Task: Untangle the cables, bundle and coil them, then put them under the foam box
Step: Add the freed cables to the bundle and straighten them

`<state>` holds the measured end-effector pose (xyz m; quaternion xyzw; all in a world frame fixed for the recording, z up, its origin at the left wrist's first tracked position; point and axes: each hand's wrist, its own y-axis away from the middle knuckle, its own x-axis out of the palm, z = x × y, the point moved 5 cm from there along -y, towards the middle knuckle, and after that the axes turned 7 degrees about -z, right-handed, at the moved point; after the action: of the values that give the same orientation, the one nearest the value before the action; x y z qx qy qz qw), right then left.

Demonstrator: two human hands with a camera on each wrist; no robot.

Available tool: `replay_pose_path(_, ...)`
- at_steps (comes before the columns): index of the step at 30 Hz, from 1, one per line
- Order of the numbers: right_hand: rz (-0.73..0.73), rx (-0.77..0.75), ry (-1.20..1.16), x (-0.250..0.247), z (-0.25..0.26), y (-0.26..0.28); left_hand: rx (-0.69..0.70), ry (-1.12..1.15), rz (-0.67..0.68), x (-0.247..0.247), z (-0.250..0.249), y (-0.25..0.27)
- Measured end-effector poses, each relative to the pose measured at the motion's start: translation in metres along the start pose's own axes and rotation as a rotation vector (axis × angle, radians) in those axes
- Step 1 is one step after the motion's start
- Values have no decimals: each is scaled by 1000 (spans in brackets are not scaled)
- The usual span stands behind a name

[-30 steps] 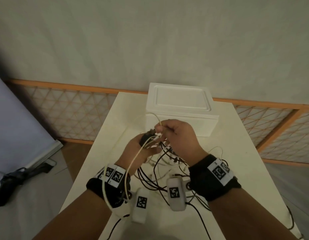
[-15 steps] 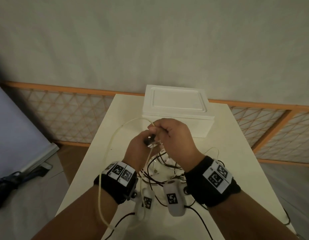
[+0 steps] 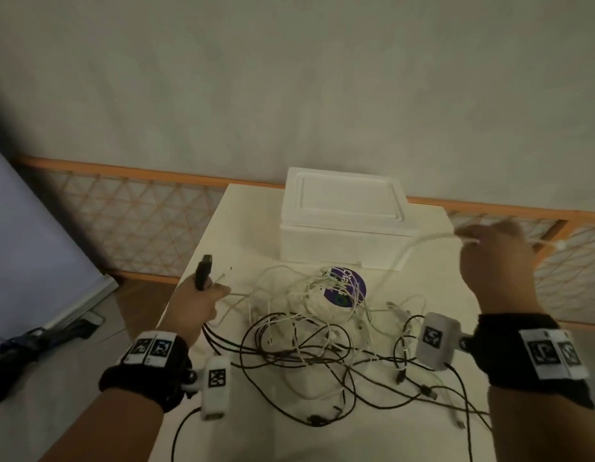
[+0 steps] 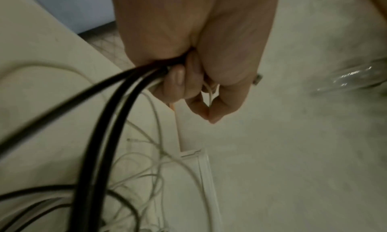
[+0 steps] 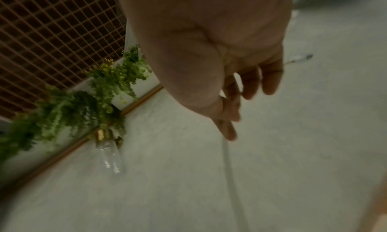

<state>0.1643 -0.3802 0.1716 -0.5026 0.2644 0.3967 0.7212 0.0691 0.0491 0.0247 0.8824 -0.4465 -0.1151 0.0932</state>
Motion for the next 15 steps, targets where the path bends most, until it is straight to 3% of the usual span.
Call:
replay_pose_path(3,224,89,16,18,5,23,22,128,57,6,-11,7)
replay_pose_path(6,454,-134,-219,32,78,59,26,229,202,36,-30,29)
replay_pose_path(8,690,-289,-380,43,131,96,18,307,291,58,-45,49)
replay_pose_path(11,1007,-403,-571,66,179,148,13,396,394,78,-68,77)
replay_pose_path(15,910,-385,-703,76,179,153,21,462,396,69,-81,88)
